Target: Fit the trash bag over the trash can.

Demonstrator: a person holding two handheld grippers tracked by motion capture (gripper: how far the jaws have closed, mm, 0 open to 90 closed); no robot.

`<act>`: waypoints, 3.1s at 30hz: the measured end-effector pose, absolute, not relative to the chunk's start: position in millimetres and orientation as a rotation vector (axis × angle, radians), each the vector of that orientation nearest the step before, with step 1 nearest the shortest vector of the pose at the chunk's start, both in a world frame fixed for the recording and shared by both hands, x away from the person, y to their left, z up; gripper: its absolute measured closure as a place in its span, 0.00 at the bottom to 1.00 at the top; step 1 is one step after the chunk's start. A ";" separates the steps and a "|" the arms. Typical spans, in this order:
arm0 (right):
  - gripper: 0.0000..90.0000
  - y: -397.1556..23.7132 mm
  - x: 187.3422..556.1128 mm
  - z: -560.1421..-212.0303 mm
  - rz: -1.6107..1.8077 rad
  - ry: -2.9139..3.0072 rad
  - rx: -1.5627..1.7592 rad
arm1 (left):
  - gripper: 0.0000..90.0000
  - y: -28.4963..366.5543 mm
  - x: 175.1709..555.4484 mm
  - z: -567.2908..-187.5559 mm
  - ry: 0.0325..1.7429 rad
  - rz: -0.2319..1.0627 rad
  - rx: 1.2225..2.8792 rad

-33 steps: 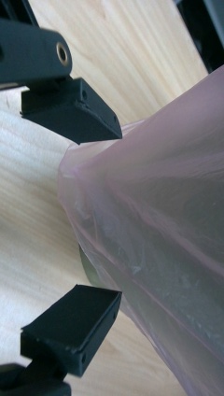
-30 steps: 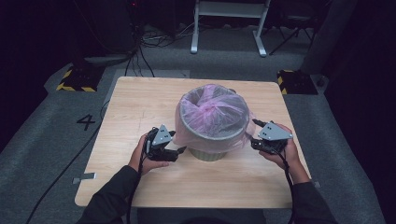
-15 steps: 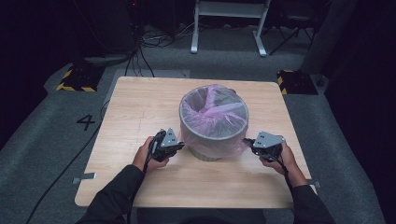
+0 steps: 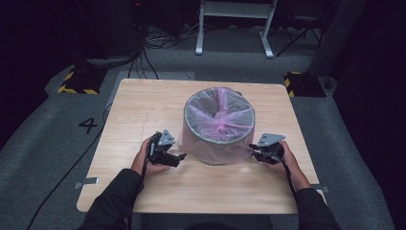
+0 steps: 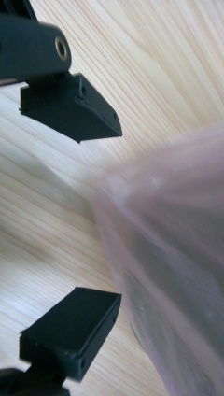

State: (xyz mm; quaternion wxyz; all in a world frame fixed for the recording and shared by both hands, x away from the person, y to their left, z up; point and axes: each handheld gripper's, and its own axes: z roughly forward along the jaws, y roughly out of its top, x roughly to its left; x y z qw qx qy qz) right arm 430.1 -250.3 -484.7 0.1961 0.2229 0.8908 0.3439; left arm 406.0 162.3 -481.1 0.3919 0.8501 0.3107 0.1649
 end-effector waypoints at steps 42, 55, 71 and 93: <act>0.23 -232.8 411.4 -304.5 1.397 2.241 0.493 | 0.13 192.8 375.4 -503.8 0.881 0.358 2.221; 0.27 -164.4 458.9 -317.2 1.132 2.421 0.512 | 0.11 192.7 376.2 -503.9 0.884 0.356 2.223; 0.23 -146.3 476.6 -330.0 0.863 2.619 0.556 | 0.10 192.6 376.8 -503.9 0.890 0.356 2.225; 0.30 -135.6 459.5 -324.4 0.922 2.601 0.290 | 0.10 192.4 377.2 -504.2 0.888 0.354 2.223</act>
